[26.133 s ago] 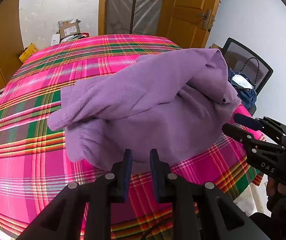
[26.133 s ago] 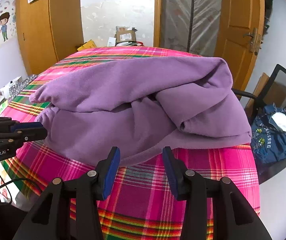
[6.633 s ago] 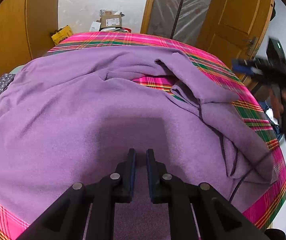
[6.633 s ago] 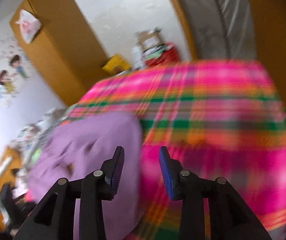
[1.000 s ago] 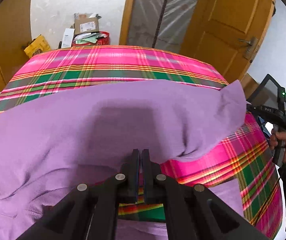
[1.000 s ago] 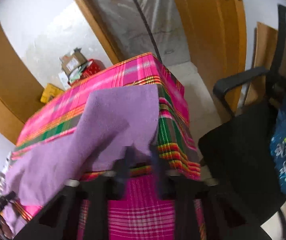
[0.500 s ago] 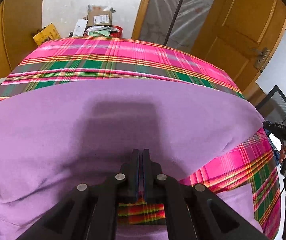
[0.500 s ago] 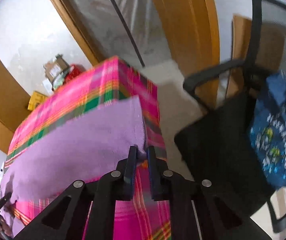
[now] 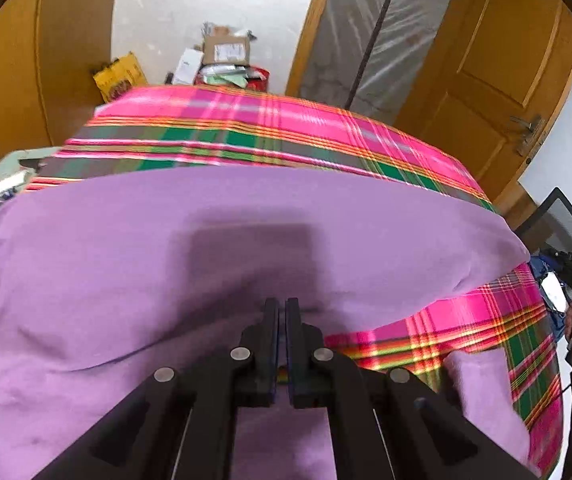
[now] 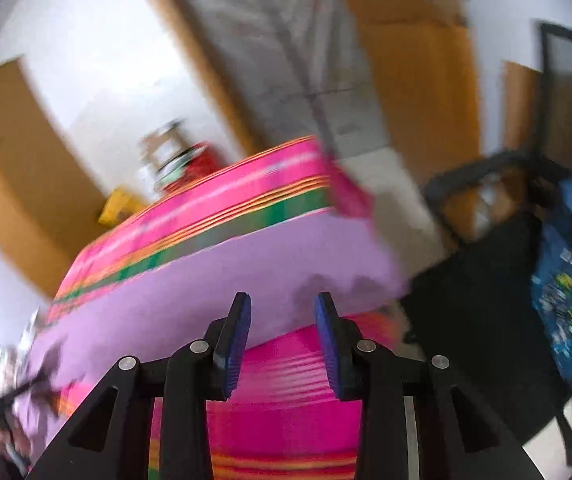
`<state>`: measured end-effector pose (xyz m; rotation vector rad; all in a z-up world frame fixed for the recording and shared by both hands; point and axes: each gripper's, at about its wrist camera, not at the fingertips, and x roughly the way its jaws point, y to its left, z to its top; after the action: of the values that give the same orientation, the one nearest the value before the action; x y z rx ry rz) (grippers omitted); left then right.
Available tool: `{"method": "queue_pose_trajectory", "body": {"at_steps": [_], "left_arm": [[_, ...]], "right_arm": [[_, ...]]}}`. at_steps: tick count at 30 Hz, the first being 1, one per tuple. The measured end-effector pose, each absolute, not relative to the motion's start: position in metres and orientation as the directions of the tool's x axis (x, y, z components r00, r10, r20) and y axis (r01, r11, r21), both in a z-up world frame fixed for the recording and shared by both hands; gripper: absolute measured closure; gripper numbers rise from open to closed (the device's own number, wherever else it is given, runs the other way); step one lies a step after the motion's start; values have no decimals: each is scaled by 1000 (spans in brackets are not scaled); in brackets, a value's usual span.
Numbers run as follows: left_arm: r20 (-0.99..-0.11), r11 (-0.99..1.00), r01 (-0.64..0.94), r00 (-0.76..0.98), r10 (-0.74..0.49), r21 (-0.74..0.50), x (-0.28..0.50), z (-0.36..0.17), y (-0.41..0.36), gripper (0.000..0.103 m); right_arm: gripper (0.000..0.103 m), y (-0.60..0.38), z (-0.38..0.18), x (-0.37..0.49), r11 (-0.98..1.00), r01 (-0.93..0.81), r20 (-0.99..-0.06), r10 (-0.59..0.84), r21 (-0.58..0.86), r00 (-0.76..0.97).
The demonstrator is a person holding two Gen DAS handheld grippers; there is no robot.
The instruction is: Fold clothes
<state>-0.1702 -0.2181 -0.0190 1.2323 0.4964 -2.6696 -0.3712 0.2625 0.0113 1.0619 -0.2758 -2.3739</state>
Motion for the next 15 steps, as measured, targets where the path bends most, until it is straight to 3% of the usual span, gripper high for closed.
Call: {"method": "queue_pose_trajectory", "body": {"at_steps": [8, 15], "left_arm": [[-775, -901, 356, -631, -34, -250, -134, -21, -255, 101], [-751, -894, 380, -655, -79, -237, -108, -1, -285, 100]], "right_arm": [[68, 163, 7, -312, -709, 621, -682, -636, 333, -361], [68, 123, 6, -281, -648, 702, -704, -645, 297, -297]]}}
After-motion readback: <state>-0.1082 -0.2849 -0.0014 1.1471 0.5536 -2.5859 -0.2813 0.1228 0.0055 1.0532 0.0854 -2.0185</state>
